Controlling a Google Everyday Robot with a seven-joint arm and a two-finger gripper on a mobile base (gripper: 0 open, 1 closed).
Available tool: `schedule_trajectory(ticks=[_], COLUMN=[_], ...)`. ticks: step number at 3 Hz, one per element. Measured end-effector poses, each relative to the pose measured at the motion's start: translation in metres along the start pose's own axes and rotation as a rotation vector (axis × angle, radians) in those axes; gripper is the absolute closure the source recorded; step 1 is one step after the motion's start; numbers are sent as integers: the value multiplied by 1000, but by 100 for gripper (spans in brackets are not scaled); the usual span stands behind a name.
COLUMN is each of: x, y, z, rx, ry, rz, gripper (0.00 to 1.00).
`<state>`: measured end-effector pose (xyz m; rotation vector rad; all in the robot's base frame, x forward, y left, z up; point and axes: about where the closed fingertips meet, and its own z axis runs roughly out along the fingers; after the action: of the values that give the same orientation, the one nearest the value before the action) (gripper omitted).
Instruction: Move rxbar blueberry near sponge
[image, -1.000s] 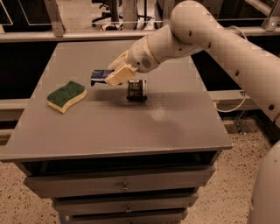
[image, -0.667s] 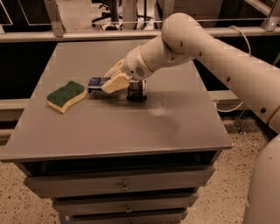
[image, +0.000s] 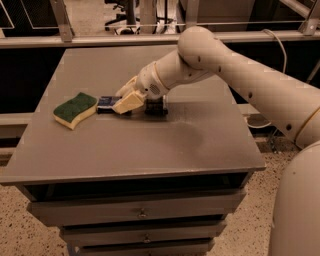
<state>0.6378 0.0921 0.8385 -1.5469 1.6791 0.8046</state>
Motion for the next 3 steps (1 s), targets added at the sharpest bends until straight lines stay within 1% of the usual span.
schedule_trajectory(ticks=[1, 2, 3], x=[-1, -1, 4], y=[5, 6, -10], z=[5, 3, -16], rx=[-36, -45, 20], ry=[4, -1, -37], rz=[-12, -12, 65], gripper=[12, 0, 0])
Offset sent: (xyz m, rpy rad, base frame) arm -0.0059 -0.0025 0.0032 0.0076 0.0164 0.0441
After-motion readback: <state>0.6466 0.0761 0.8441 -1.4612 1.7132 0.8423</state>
